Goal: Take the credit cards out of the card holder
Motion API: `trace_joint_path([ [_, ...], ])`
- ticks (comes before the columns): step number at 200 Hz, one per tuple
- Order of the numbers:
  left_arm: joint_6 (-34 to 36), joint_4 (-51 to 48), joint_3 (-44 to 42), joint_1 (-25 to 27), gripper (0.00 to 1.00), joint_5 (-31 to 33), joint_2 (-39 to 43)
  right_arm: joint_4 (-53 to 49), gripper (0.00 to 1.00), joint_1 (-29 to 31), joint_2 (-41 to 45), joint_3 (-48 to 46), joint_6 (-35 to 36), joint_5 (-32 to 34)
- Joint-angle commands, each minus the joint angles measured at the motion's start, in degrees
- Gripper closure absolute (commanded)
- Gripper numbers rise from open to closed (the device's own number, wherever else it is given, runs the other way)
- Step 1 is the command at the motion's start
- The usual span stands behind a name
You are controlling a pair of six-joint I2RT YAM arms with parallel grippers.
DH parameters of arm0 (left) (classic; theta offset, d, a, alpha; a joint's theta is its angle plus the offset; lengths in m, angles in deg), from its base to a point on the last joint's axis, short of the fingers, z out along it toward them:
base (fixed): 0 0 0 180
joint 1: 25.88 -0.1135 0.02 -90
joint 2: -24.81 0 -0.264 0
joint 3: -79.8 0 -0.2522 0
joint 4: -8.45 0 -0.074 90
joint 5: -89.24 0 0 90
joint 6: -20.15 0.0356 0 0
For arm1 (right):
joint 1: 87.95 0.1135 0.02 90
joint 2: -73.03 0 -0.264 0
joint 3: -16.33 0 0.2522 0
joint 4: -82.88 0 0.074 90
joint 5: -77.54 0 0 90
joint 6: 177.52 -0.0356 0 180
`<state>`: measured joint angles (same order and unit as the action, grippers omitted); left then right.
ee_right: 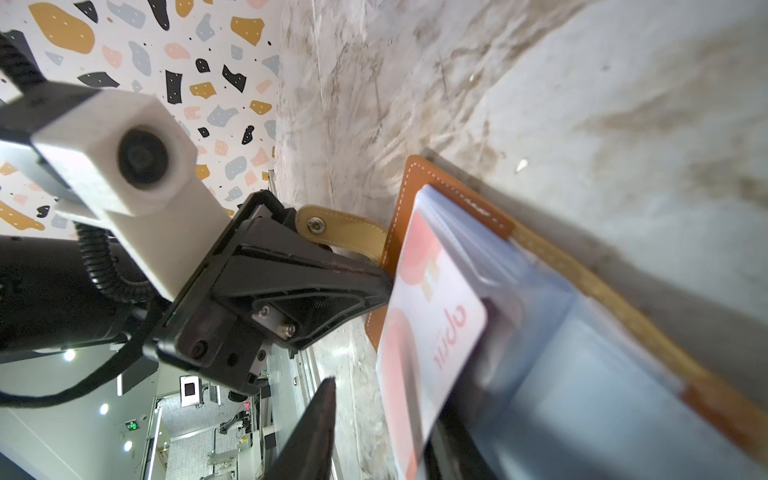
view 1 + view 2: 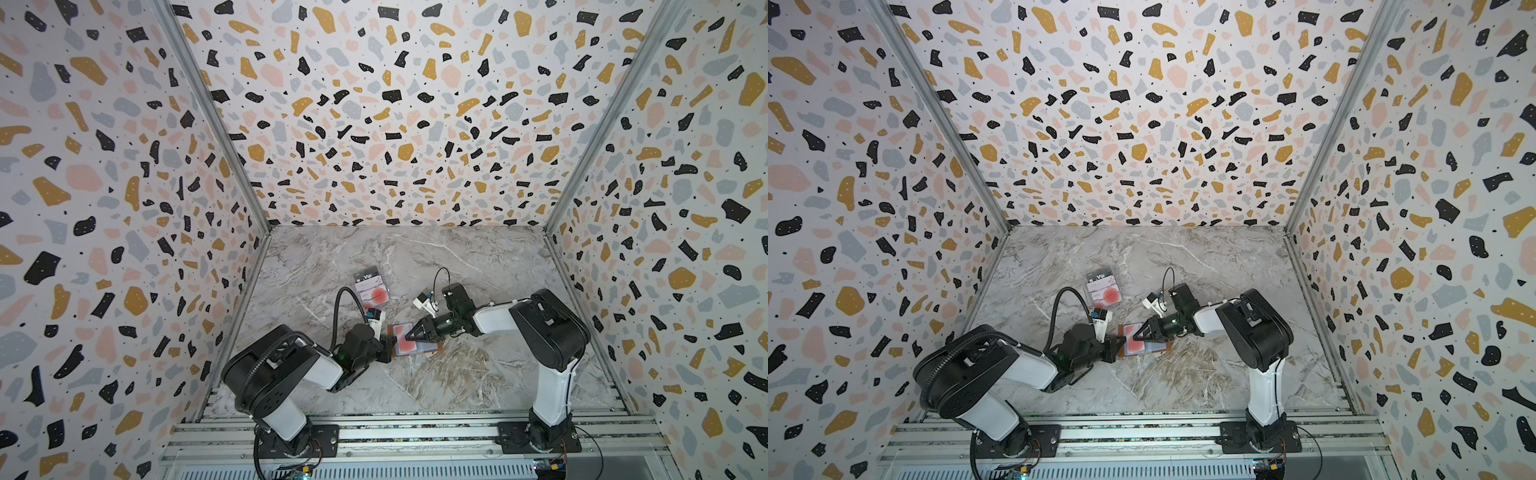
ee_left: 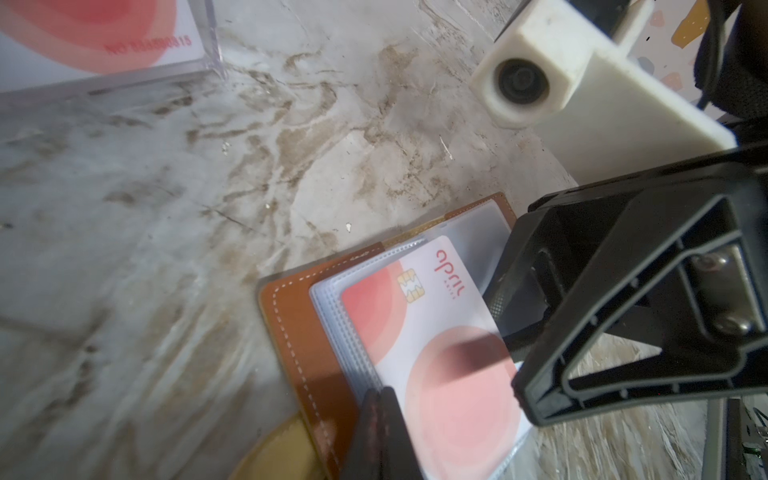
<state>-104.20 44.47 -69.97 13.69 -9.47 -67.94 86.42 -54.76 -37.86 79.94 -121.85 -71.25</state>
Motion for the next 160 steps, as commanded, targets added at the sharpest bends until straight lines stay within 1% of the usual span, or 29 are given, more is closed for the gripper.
trace_joint_path([
  [1,-0.28,-3.2,-1.43,0.16,0.95,-0.06,-1.38,3.99,0.64,0.92,-0.19,0.94,-2.51,-1.68],
  [38,-0.63,-2.75,-2.23,0.18,0.95,0.41,-1.08,7.34,0.64,1.02,-0.87,-0.2,-4.7,-1.8],
  [83,-0.96,-2.93,-2.41,0.18,0.95,1.19,-1.07,17.5,0.65,0.45,-0.91,-4.14,-9.98,-5.69],
  [124,-0.98,-3.45,-2.39,0.17,0.95,1.69,-1.15,20.19,0.66,-1.32,-0.12,-6.49,-11.25,-6.65],
  [160,-1.07,-3.57,-2.32,0.16,0.95,1.45,-0.47,20.32,0.67,-1.89,-0.3,-6.58,-11.12,-6.78],
])
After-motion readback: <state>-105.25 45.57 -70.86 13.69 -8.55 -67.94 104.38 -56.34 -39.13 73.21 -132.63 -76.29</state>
